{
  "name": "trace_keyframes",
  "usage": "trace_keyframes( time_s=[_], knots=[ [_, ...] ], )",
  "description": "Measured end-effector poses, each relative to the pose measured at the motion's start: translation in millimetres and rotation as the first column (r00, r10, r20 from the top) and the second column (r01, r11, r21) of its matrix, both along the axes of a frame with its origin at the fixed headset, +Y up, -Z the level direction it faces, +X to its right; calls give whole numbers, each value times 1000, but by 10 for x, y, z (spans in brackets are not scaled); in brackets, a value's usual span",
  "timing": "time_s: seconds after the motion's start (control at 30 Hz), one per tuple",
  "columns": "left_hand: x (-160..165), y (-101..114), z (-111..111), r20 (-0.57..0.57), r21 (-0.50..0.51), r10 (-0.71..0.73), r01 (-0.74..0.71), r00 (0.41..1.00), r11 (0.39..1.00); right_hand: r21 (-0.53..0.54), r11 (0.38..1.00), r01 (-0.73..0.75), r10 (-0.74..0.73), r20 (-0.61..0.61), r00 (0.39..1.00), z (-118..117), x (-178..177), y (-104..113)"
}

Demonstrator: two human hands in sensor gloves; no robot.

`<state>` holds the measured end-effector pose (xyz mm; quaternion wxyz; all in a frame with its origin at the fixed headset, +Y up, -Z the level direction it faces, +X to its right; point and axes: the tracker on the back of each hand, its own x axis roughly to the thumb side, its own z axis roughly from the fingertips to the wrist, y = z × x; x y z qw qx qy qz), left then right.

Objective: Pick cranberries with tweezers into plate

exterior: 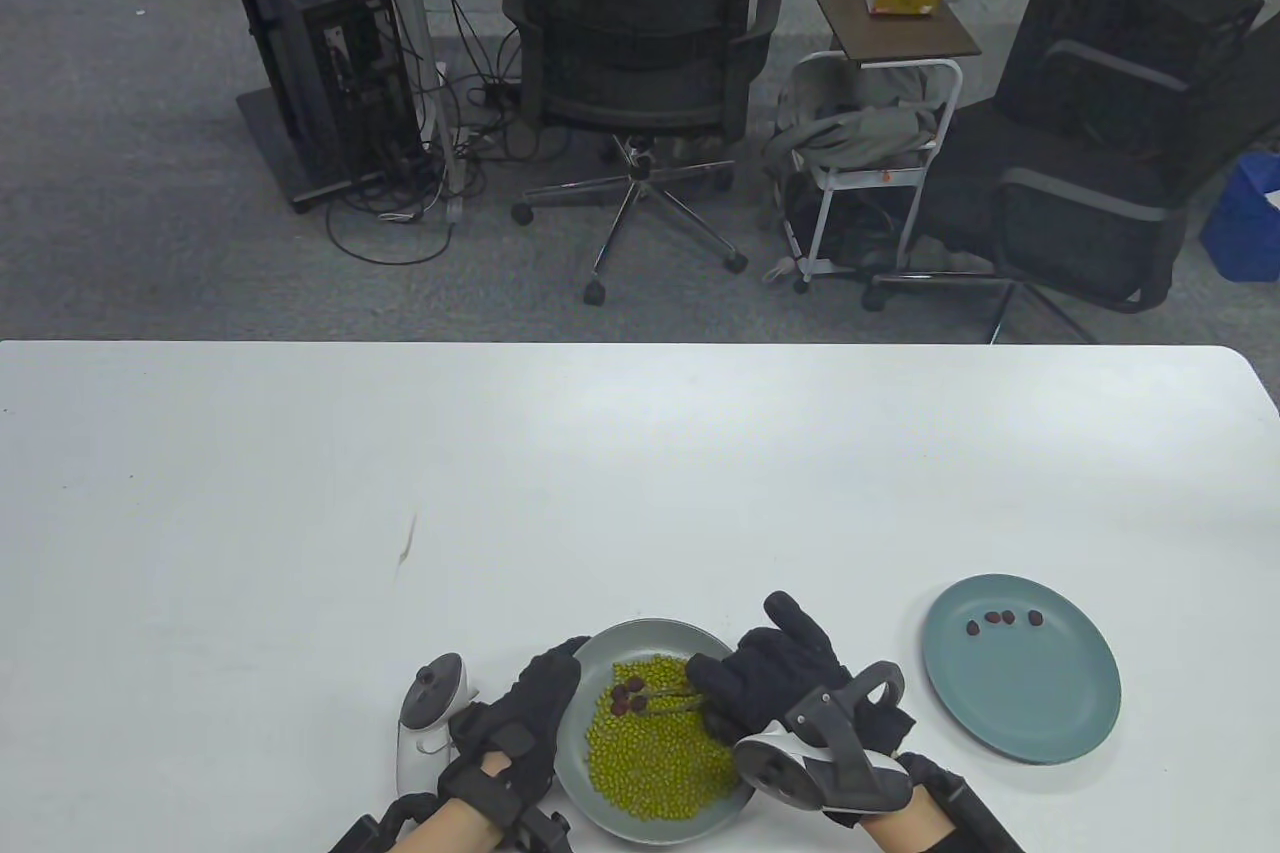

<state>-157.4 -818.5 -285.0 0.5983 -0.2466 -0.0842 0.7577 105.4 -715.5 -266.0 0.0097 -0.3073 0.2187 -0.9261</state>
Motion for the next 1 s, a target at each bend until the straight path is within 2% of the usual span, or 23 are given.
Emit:
trace_keyframes(
  time_s=[0.5, 0.83, 1.0],
  knots=[
    [-21, 6, -5, -13, 10, 2, -2, 1000, 1000, 19, 998, 64, -64, 9, 998, 8, 104, 101],
    [-53, 8, -15, -24, 20, -5, 6, 1000, 1000, 62, 989, 136, -142, 100, 985, -49, 480, 348],
    [-88, 37, -26, -38, 44, -16, 18, 999, 999, 46, 984, 172, -178, 200, 964, -152, 871, 527]
  ],
)
